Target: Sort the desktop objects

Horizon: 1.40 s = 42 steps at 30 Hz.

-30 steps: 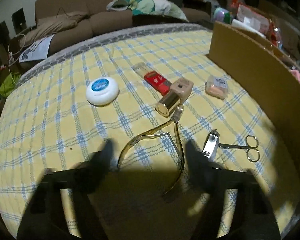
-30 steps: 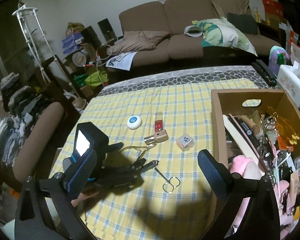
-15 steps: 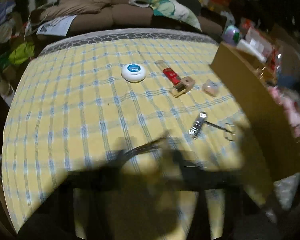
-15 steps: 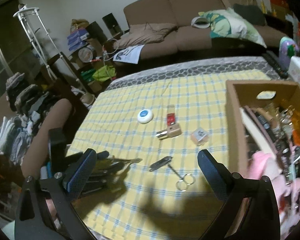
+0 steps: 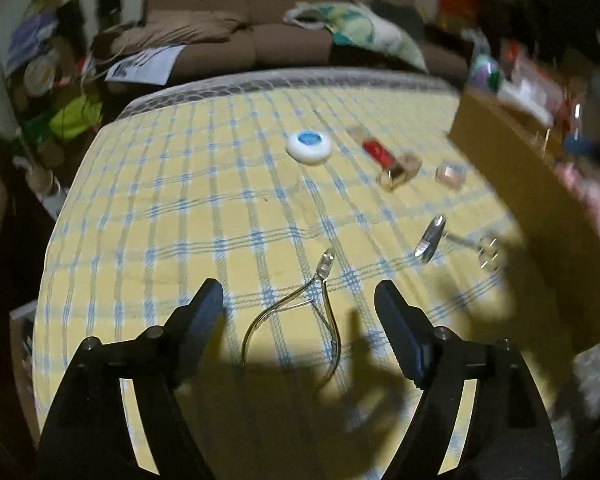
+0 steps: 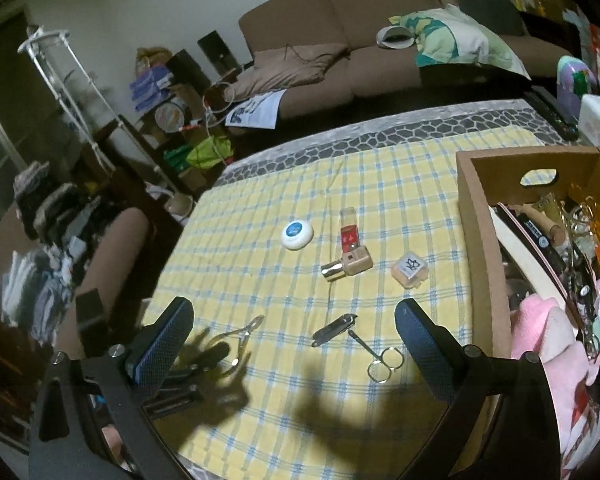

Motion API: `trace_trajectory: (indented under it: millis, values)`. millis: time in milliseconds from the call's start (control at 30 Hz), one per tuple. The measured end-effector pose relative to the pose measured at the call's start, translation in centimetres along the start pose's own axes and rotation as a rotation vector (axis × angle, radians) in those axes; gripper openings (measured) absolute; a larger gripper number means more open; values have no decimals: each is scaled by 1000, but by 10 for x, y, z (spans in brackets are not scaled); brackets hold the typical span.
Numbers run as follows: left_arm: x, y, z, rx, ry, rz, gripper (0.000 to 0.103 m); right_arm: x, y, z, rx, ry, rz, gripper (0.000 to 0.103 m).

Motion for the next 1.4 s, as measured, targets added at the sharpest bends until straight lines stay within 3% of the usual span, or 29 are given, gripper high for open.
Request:
trace_trajectory:
  millis: [167, 300, 433, 467, 500, 667, 733, 800, 833, 900, 1000, 1167, 1400]
  values:
    - [34, -19, -10, 82, 85, 5, 74, 16, -4, 3, 10, 22, -12, 103]
    - [30, -16, -8, 20, 67, -64, 33, 40, -4, 16, -17, 16, -62, 103]
    - [24, -8, -9, -23, 64, -104, 22, 82, -7, 22, -90, 47, -188, 103]
    - [22, -8, -9, -28, 58, -105, 17, 93, -8, 22, -113, 60, -213, 103]
    - [18, -6, -11, -34, 59, -104, 5, 105, -9, 22, -142, 79, -244, 103]
    - [16, 4, -11, -75, 59, -142, 6, 155, -19, 16, -281, 166, -362, 102]
    - [15, 3, -10, -60, 47, -154, 12, 168, -22, 12, -331, 193, -383, 102]
    - [14, -1, -9, -34, 40, -153, 43, 177, -24, 9, -371, 215, -391, 101]
    - [14, -4, -9, -21, 35, -150, 50, 182, -26, 6, -385, 231, -393, 100]
    - [16, -9, -8, -9, 40, -153, 50, 191, -30, 0, -387, 267, -385, 78]
    - [20, -14, -7, -14, 47, -153, 50, 192, -40, 1, -298, 268, -313, 62]
    - [19, -19, -5, -15, 46, -142, 50, 183, -47, 4, -214, 267, -271, 62]
    - [20, -19, -2, -17, 52, -125, 50, 161, -35, 10, -224, 239, -262, 62]
Point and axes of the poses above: each gripper's, at about its wrist camera, not at the fingertips, and x roughly the way its jaws point, y to its left, z to its top, the point moved 6 cm from there along x, roughly the way its jaws point, and after that the axes turned 1 degree about y, right-handed, at the moved point
